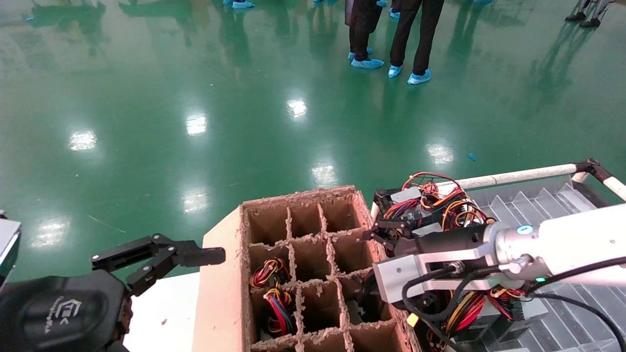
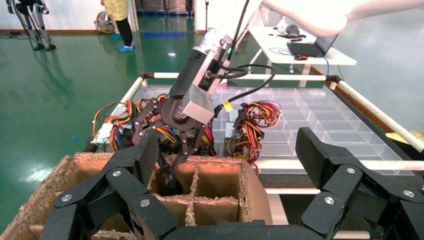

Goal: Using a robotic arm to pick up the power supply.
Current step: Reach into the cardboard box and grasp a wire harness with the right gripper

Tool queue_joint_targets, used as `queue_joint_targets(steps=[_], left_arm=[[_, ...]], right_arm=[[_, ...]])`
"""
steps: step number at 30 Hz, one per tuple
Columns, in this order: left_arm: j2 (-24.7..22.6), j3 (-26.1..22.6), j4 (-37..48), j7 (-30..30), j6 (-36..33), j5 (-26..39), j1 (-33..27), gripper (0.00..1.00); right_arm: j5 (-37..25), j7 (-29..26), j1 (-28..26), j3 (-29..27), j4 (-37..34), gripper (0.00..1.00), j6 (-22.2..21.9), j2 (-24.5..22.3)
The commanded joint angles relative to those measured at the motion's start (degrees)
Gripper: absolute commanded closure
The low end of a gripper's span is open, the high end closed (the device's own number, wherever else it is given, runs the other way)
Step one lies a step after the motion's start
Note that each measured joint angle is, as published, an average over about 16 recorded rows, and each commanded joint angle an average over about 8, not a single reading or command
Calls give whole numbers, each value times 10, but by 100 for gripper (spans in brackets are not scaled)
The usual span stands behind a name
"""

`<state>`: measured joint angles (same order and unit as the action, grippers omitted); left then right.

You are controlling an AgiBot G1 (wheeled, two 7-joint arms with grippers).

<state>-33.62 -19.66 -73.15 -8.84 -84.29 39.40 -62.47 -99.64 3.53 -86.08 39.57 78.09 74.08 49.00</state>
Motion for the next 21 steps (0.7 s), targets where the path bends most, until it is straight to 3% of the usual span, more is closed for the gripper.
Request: queue_joint_targets(steps=[1,9,21], left_arm=[[0,0,0,0,0,0,0,0],[0,0,0,0,0,0,0,0],[0,0,0,0,0,0,0,0]], right_arm=[[-4,9,-4,3,0,100,2,4],[-41,30,-33,36,-1,100,40,38],[-156,-53,-97,97,-2,100,117,95]])
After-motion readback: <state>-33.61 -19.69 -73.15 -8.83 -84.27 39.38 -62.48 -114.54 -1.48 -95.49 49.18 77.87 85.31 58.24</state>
